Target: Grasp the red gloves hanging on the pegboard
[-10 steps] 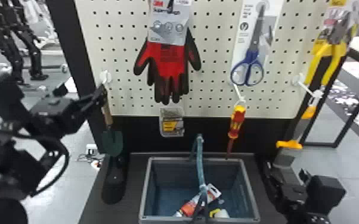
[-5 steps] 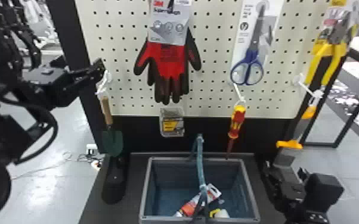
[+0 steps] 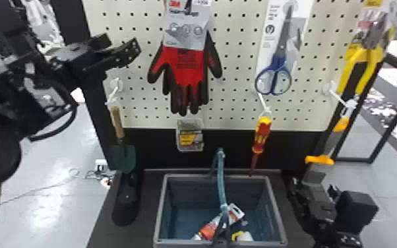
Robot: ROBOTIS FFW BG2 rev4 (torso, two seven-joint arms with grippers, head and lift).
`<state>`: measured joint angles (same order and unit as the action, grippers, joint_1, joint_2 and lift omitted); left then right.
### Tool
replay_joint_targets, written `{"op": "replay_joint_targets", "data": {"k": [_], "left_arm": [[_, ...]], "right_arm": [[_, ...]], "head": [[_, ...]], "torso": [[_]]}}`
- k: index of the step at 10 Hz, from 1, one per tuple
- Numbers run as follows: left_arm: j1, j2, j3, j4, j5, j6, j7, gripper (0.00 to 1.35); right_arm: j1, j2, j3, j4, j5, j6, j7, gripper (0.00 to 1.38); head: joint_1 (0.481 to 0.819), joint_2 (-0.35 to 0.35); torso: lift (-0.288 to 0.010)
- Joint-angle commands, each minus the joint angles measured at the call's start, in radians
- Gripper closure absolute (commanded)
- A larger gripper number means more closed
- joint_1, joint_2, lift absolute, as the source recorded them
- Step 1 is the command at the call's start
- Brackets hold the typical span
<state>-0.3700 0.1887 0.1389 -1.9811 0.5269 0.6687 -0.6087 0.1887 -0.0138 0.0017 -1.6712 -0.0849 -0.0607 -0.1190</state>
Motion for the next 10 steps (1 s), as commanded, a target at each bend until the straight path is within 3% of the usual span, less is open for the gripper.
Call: {"op": "replay_joint_targets", "data": {"k": [1,3,5,7,10], "left_arm": [[-0.05,0.031,-0.042,0.085,0.125,-0.003,-0.028,0.15],[-0.075,0.04,-0.07,0.142,0.202,0.012,-0.057,0.15],[-0.127,0.066,-0.13,0.235,0.288,0.048,-0.137,0.15],[-0.156,0.081,-0.177,0.297,0.343,0.072,-0.164,0.15],[-0.213,0.113,-0.196,0.318,0.283,0.108,-0.184,0.15]], "right_arm": [[-0.003,0.0,0.004,0.004,0.001,-0.001,0.001,0.32],[-0.005,0.0,0.004,0.004,0.001,0.001,0.001,0.32],[-0.006,0.0,0.004,0.004,0.001,0.001,0.001,0.32],[-0.011,0.0,0.004,0.008,-0.001,0.001,0.006,0.32],[-0.015,0.0,0.004,0.011,-0.001,0.001,0.01,0.32]], "head": [[0.549,0.0],[0.549,0.0],[0.549,0.0],[0.549,0.0],[0.549,0.0]], "torso": [[-0.1],[-0.1],[-0.1],[-0.1],[-0.1]]}}
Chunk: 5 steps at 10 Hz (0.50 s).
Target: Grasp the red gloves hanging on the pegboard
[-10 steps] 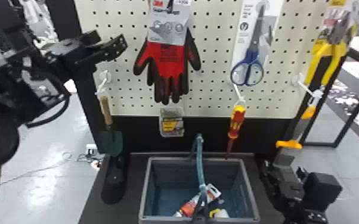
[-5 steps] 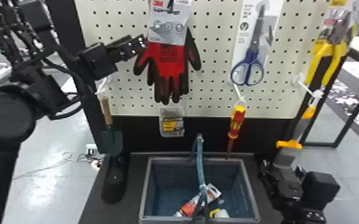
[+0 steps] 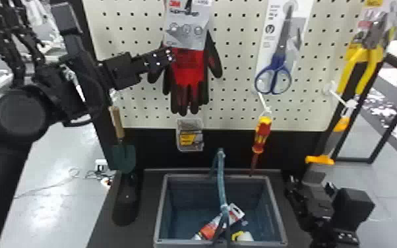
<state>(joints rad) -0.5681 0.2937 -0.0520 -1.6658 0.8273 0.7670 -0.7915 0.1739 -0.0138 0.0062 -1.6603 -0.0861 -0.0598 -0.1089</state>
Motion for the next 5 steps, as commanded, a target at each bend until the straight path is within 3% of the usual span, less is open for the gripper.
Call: {"op": "replay_joint_targets", "data": {"k": [1,5], "left_arm": [[-0.042,0.024,-0.02,0.012,-0.033,0.023,-0.003,0.15],[-0.098,0.042,-0.077,0.063,-0.011,0.051,-0.022,0.15]], "right_arm": [[-0.001,0.0,0.0,0.001,0.0,0.0,0.001,0.32],[-0.004,-0.002,0.0,0.004,-0.001,0.0,0.003,0.32]], "head": [[0.549,0.0],[0.549,0.0]], "torso": [[-0.1],[-0.1]]}}
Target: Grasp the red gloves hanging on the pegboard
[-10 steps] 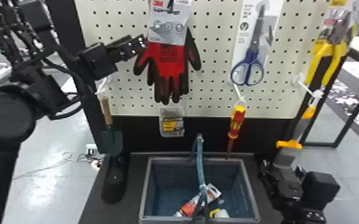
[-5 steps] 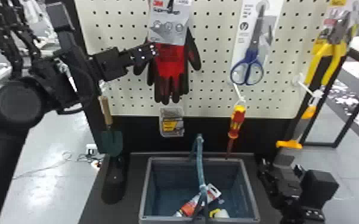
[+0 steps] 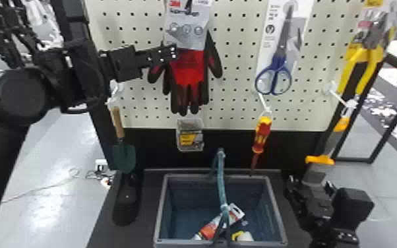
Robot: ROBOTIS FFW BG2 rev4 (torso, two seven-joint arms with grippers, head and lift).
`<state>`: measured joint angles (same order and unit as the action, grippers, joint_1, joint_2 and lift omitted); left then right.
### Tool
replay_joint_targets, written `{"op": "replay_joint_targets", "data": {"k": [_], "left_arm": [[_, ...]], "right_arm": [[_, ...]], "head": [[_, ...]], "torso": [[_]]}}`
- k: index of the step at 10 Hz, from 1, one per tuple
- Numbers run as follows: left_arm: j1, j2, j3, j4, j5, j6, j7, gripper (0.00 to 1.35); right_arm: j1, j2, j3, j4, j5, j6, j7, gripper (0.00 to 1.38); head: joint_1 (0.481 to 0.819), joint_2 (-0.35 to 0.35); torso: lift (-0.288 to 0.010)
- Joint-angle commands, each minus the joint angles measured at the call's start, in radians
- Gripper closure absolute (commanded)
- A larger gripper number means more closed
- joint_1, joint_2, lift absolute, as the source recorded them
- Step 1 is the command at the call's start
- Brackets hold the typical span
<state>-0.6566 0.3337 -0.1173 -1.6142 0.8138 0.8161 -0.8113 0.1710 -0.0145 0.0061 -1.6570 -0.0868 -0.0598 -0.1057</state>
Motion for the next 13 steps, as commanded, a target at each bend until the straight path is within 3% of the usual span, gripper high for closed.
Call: {"op": "replay_joint_targets", "data": {"k": [1,2,3,4,5,13], "left_arm": [[-0.021,0.004,-0.025,0.027,0.002,0.0,-0.011,0.19],[-0.035,0.004,-0.039,0.04,-0.008,-0.002,-0.031,0.41],[-0.041,0.005,-0.048,0.046,-0.013,0.002,-0.039,0.83],[-0.043,0.005,-0.051,0.046,-0.016,0.006,-0.039,1.12],[-0.044,0.005,-0.053,0.046,-0.016,0.008,-0.039,1.22],[-0.032,0.004,-0.045,0.048,-0.008,-0.006,-0.04,1.22]], "right_arm": [[-0.002,-0.001,0.0,0.002,-0.001,0.0,0.0,0.32],[-0.002,-0.001,0.0,0.002,-0.001,0.0,0.001,0.32],[-0.002,-0.001,0.0,0.002,-0.002,0.0,0.003,0.32],[-0.002,-0.001,0.0,0.002,-0.004,0.0,0.003,0.32],[-0.002,-0.002,0.0,0.002,-0.005,0.0,0.003,0.32],[0.001,-0.005,0.0,0.002,-0.01,-0.003,0.001,0.32]], "head": [[0.549,0.0],[0.549,0.0],[0.549,0.0],[0.549,0.0],[0.549,0.0],[0.549,0.0]], "torso": [[-0.1],[-0.1],[-0.1],[-0.1],[-0.1],[-0.1]]}}
